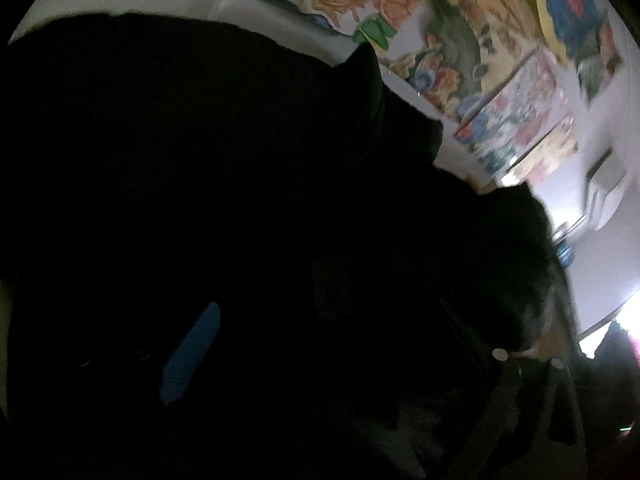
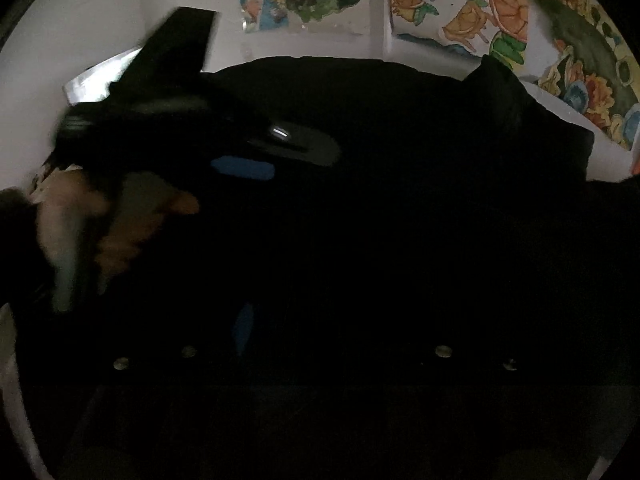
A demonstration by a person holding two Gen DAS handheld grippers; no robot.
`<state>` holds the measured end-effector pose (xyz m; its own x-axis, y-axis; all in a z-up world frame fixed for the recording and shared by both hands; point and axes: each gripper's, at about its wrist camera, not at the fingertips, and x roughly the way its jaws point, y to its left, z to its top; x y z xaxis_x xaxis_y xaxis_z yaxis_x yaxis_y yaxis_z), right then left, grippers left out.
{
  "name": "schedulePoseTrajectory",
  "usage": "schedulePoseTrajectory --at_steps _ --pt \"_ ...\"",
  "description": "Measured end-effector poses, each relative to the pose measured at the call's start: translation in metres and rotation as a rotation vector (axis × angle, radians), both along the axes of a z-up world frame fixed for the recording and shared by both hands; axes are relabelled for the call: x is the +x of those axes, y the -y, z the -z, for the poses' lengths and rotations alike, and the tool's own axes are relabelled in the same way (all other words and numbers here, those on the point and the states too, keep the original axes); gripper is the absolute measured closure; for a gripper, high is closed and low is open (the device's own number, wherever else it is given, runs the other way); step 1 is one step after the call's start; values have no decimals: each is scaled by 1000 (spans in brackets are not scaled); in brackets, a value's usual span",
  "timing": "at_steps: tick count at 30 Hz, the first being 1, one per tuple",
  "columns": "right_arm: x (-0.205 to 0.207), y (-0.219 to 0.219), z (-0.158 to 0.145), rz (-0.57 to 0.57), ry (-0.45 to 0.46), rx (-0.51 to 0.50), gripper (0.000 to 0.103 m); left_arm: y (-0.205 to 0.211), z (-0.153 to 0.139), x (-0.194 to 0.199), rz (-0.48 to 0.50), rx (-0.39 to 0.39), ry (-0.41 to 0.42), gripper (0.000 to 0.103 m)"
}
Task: Fold large clothes
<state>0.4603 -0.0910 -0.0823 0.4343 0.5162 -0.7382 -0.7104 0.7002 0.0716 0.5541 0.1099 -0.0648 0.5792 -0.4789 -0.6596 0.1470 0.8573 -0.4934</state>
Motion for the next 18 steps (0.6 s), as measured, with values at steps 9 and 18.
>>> schedulePoseTrajectory --at_steps 9,18 --pt "-10 95 -36 233 158 58 34 19 3 -6 -66 241 85 100" --pt "11 195 -55 678 244 144 30 -7 -63 -18 -276 424 294 102"
